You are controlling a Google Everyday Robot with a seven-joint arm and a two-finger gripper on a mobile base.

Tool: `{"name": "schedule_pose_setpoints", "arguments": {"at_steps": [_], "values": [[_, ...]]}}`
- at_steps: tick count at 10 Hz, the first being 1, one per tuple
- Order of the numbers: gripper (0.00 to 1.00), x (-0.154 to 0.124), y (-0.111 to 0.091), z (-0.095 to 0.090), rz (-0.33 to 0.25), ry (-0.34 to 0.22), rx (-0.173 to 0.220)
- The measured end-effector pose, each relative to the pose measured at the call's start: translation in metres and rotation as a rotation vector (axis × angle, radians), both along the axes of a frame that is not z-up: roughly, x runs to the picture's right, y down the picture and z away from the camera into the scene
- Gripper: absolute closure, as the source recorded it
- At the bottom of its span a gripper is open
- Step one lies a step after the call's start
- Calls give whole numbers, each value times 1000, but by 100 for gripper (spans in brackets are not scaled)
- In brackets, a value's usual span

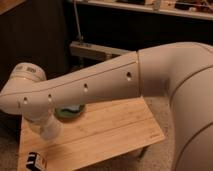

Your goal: Place the ceramic cup over the eraser

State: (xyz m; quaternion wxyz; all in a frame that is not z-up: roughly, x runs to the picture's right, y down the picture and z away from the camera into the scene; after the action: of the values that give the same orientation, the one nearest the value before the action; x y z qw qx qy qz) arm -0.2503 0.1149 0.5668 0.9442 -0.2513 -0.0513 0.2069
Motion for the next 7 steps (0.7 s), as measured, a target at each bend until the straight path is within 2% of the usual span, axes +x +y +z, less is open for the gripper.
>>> {"name": "schedule_pose_setpoints", "arguments": {"at_steps": [7], "values": [[100,-32,45,-28,-125,-157,-34]]}}
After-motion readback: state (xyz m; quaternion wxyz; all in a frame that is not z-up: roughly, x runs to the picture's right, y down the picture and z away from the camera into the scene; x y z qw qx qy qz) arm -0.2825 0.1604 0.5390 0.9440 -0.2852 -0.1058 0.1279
